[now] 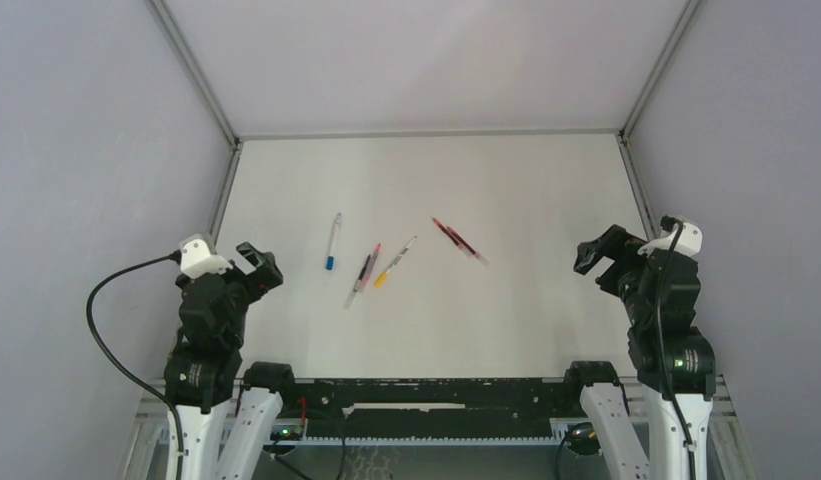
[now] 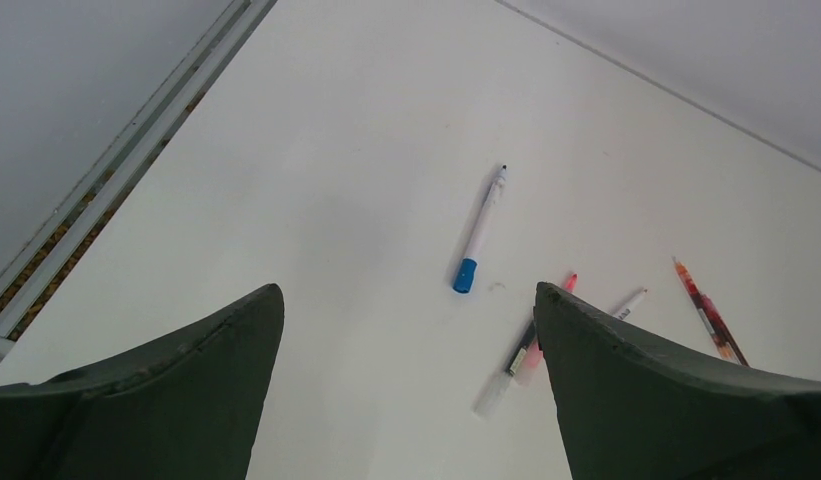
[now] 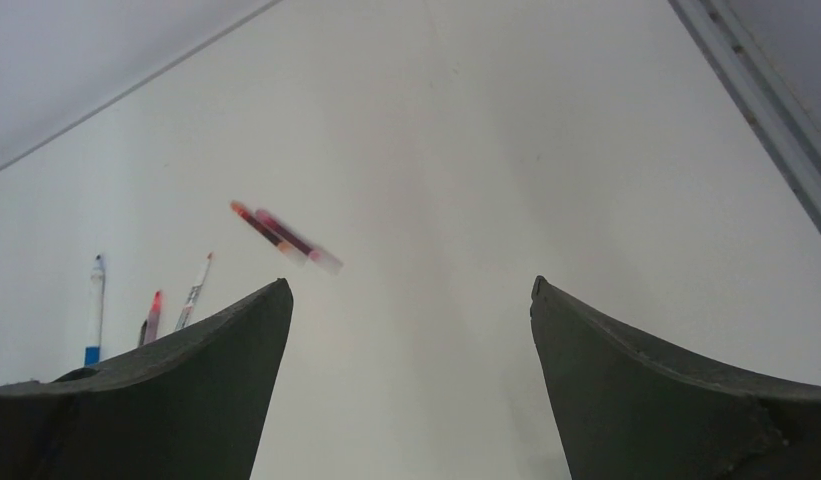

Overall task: Insert the pens into the pen caps
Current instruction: Pick up the pen from the center of the board.

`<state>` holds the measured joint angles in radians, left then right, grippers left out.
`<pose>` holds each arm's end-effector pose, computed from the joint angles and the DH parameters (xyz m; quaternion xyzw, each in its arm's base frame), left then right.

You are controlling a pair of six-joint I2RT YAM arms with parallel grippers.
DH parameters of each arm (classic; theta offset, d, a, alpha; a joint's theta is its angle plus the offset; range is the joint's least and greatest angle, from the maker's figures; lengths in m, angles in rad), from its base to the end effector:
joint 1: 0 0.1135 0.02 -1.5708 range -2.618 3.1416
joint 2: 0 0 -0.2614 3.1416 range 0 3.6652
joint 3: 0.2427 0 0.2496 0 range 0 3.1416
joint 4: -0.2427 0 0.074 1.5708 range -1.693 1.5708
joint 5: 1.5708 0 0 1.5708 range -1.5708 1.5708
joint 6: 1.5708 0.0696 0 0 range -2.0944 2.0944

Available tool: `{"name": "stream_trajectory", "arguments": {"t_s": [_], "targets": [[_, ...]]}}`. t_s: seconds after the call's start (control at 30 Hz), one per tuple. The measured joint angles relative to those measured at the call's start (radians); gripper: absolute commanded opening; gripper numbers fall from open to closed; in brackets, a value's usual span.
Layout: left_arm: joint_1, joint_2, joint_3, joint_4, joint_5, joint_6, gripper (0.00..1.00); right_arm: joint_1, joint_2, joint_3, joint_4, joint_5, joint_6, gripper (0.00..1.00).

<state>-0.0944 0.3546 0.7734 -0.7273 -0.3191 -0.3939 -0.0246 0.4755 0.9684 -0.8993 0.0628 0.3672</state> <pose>0.1069 0.0118 0.3151 -0.2116 0.7742 -0.0164 0.5963 0.1043 -0.0069 0.3439 0.1794 0.8155 0.0678 0.5460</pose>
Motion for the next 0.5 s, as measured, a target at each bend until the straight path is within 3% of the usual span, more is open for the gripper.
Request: {"name": "stream_trajectory", "arguments": {"t_s": [0.2, 0.37, 0.5], "targets": [[0.0, -0.005, -0.012, 0.014, 0.002, 0.0, 1.0, 0.0, 0.07, 0.053, -0.041, 0.049, 0.003, 1.0], [0.0, -0.005, -0.024, 0.024, 0.021, 0.001, 1.0, 0.0, 0.088, 0.058, -0.034, -0.035, 0.008, 1.0], [0.0, -0.004, -0.026, 0.034, 0.043, 0.001, 1.0, 0.003, 0.151, 0.065, -0.015, -0.137, 0.024, 0.93]]}}
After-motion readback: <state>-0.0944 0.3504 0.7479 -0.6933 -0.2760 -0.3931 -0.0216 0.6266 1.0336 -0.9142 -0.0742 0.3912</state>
